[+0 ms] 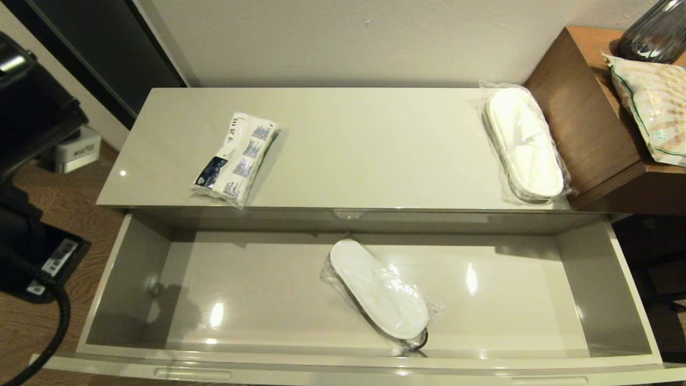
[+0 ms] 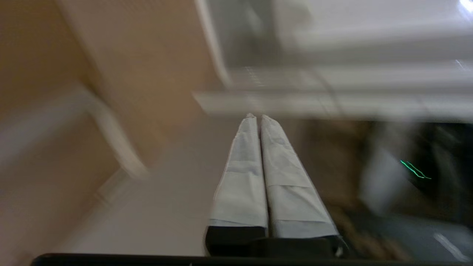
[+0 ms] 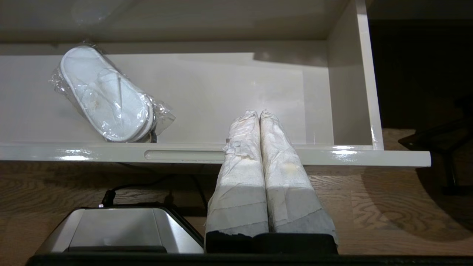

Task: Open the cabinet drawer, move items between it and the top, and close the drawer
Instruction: Pick up the tissue on the table

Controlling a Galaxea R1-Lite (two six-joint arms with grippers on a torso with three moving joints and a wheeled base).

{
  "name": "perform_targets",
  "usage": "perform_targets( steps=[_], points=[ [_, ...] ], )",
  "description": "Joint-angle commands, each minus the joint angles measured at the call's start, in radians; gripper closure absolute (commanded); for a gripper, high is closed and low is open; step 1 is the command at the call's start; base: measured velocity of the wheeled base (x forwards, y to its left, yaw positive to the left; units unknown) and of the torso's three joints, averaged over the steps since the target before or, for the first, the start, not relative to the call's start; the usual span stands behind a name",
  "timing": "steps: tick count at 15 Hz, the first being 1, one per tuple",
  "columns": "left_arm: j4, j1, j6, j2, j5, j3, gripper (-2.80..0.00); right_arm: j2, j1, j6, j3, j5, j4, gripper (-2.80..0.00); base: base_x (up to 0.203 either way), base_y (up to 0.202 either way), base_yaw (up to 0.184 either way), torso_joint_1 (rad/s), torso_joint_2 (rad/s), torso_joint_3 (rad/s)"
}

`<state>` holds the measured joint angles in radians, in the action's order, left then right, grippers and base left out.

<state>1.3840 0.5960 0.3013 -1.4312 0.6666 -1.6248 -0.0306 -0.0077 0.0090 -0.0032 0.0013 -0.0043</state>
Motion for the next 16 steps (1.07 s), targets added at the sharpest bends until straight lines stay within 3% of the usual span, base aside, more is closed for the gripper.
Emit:
perform_targets(
  steps=[1, 4, 7, 8, 10, 14, 16],
  points=[
    [0.064, 0.02, 0.122, -0.064, -0.078, -0.028, 0.0, 0.0, 0.0, 0.0, 0.0, 0.0, 0.0, 0.0, 0.0, 0.0, 0.0, 0.0, 0.0, 0.0],
    [-0.029, 0.035, 0.122, -0.173, -0.11, -0.08, 0.0, 0.0, 0.0, 0.0, 0.0, 0.0, 0.0, 0.0, 0.0, 0.0, 0.0, 0.0, 0.0, 0.0],
    [-0.049, 0.033, 0.124, -0.339, -0.115, -0.25, 0.0, -0.001, 0.0, 0.0, 0.0, 0.0, 0.0, 0.0, 0.0, 0.0, 0.0, 0.0, 0.0, 0.0],
    [-0.067, 0.031, 0.121, -0.39, -0.108, -0.293, -2.8, 0.0, 0.0, 0.0, 0.0, 0.0, 0.0, 0.0, 0.0, 0.0, 0.0, 0.0, 0.0, 0.0],
    [-0.211, 0.022, 0.079, -0.462, -0.059, -0.305, -2.8, 0.0, 0.0, 0.0, 0.0, 0.0, 0.0, 0.0, 0.0, 0.0, 0.0, 0.0, 0.0, 0.0],
    [-0.405, -0.044, -0.008, -0.557, 0.136, -0.308, -2.8, 0.0, 0.0, 0.0, 0.0, 0.0, 0.0, 0.0, 0.0, 0.0, 0.0, 0.0, 0.0, 0.0],
    [-0.503, -0.063, -0.085, -0.572, 0.177, -0.308, -2.8, 0.0, 0.0, 0.0, 0.0, 0.0, 0.0, 0.0, 0.0, 0.0, 0.0, 0.0, 0.0, 0.0]
  ],
)
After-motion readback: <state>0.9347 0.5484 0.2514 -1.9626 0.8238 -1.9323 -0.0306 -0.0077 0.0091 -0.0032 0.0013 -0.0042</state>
